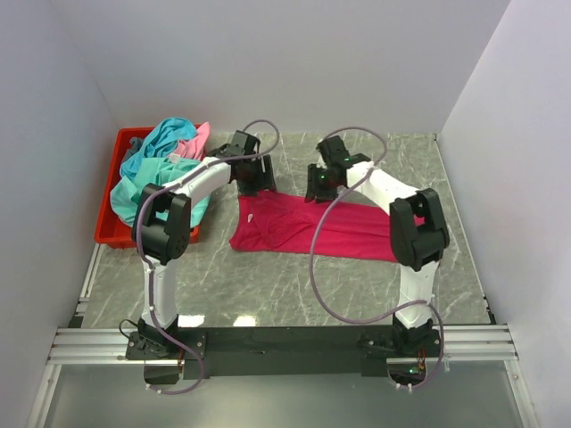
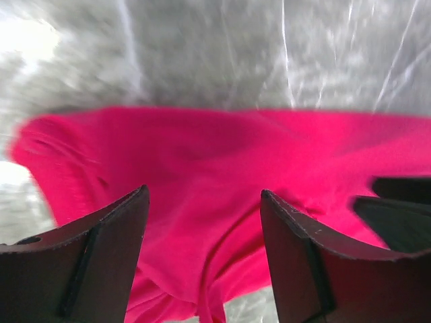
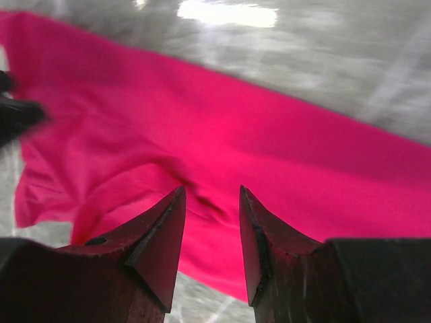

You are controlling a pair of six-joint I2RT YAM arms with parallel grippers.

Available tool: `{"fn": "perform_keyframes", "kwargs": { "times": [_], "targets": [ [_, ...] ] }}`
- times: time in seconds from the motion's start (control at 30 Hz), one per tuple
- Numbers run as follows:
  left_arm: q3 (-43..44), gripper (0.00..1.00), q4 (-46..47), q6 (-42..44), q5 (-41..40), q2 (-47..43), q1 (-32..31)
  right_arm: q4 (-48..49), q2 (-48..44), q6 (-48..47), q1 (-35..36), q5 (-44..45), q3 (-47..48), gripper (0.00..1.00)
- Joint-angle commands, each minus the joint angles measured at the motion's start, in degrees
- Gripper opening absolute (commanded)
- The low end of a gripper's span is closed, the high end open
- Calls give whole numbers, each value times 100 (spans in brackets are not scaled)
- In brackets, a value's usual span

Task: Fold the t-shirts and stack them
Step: Fold the tshirt

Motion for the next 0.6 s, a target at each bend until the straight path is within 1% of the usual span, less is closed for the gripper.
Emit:
{"fn": "perform_keyframes", "kwargs": {
  "times": [0.0,0.1,0.2,0.3,0.37,0.57],
  "targets": [
    [-166,72,286,-27,480,37,9,453,179,133,208,-395,368,45],
    [-192,72,155,-97,446,239,9,472,468,107,340,-431,665,45],
    [-201,73,-21,-106,340,336,9,226,907,-42,454,-325,1034,45],
    [-271,72,-22,-106,322,328,9,-20,1075,-183,551,-124,1220,45],
    [-324,72,-4,-124,331,310,9,-152,1050,-218,595,52,1203,45],
    [-377,73,13,-150,314,319,9,-126,619,-245,604,360,685,45]
  ]
}}
